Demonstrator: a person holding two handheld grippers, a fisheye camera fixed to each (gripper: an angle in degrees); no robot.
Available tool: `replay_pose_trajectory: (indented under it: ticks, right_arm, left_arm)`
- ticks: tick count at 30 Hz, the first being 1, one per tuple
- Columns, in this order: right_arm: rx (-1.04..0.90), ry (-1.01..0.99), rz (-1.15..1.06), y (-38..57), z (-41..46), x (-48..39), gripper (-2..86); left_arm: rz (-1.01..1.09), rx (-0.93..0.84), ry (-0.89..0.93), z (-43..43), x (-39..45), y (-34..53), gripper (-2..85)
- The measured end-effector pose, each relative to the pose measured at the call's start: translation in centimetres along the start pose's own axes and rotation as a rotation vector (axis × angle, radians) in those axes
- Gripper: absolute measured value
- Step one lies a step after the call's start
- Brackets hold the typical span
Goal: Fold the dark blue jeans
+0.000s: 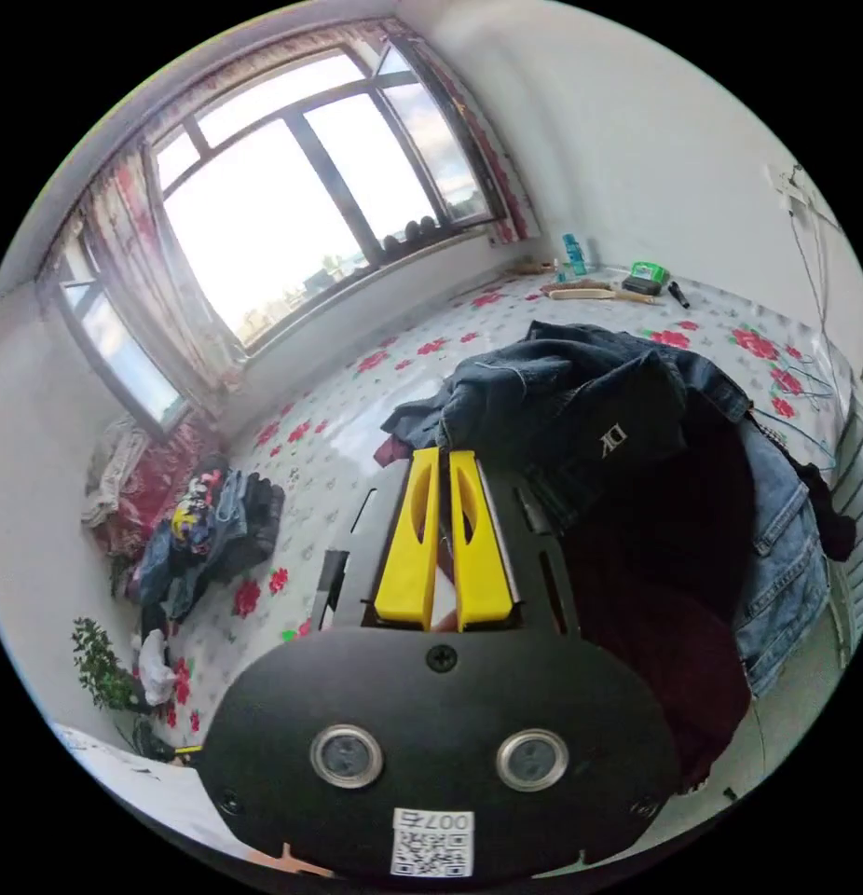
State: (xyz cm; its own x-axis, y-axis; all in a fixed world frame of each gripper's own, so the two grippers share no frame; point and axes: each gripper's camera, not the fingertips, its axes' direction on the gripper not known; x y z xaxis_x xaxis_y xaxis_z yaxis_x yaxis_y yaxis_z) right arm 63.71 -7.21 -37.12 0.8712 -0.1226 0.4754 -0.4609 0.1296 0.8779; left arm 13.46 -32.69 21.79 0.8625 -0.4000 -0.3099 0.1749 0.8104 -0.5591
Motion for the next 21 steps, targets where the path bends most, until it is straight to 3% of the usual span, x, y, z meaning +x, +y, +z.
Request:
replay_pose_trajectory:
  ticks: [2,6,8,12,13,16,21]
  right_arm:
    - [-0.025,-0.243,-0.107,2.3,-0.2,-5.0,0.0]
    - [-0.057,-0.469,-0.237,7.7,0.0,-13.1,-0.1]
    - [-0.159,-0.66,-0.33,12.0,1.1,-20.0,0.0]
    - [-0.346,-0.761,-0.572,21.5,4.1,-33.5,0.3]
    - [-0.411,-0.864,-0.617,24.9,5.3,-37.6,0.6]
    - [-0.635,-1.054,-0.643,33.6,9.2,-46.7,2.0]
    - [-0.823,-1.061,-0.871,42.3,10.8,-53.3,4.7]
  left_arm:
    - [0.031,0.015,0.018,-0.5,-0.1,0.5,7.0]
    - [0.1,0.06,0.049,-1.8,-0.2,1.0,7.3]
    - [0.145,0.101,0.076,-3.0,-0.4,1.6,7.6]
    - [0.179,0.176,0.15,-5.0,-2.0,3.1,8.1]
    - [0.17,0.203,0.169,-5.5,-2.9,3.7,8.2]
    - [0.073,0.278,0.168,-7.0,-7.2,4.9,8.2]
    - [-0.257,0.454,0.117,-11.7,-18.0,7.8,7.9]
